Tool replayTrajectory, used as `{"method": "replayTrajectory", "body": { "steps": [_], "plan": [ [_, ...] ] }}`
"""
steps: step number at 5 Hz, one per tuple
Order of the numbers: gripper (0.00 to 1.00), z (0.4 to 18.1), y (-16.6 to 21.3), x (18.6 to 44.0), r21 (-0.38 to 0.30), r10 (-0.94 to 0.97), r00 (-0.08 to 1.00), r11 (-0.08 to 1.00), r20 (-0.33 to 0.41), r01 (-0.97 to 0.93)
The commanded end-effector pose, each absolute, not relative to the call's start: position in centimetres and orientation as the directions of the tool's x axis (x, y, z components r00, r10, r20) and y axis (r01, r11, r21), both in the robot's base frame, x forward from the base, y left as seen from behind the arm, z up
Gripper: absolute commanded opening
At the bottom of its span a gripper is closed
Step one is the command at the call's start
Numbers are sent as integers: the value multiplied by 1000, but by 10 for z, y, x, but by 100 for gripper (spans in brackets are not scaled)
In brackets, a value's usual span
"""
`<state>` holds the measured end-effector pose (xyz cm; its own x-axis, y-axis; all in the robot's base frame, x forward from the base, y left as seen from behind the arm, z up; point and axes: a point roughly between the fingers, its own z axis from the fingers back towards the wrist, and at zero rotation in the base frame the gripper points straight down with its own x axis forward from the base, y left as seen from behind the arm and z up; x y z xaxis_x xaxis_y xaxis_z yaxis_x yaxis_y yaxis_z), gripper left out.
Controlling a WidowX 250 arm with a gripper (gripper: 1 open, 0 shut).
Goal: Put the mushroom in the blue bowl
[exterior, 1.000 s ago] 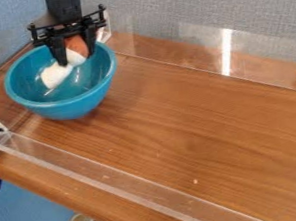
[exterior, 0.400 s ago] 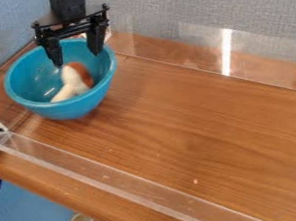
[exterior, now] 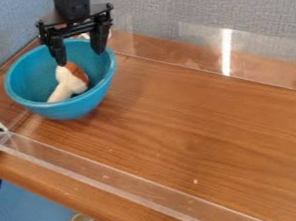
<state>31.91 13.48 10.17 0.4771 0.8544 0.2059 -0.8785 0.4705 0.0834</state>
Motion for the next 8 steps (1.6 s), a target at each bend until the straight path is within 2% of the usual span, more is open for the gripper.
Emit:
{"method": "replayTrajectory", "body": {
  "steps": [1, 4, 5, 6, 7, 8],
  "plan": [
    [100, 108, 132, 321, 72, 844, 480, 478, 238, -876],
    [100, 90, 133, 319, 104, 844, 476, 465, 248, -879],
    [0, 83, 133, 319, 113, 844, 474, 461, 250, -880],
    [0, 81, 133, 319, 117, 845, 472, 457, 252, -882],
    [100, 83, 132, 318, 121, 844, 473, 457, 255, -881],
    [100, 85, 132, 318, 125, 842, 474, 458, 258, -880]
  ]
}}
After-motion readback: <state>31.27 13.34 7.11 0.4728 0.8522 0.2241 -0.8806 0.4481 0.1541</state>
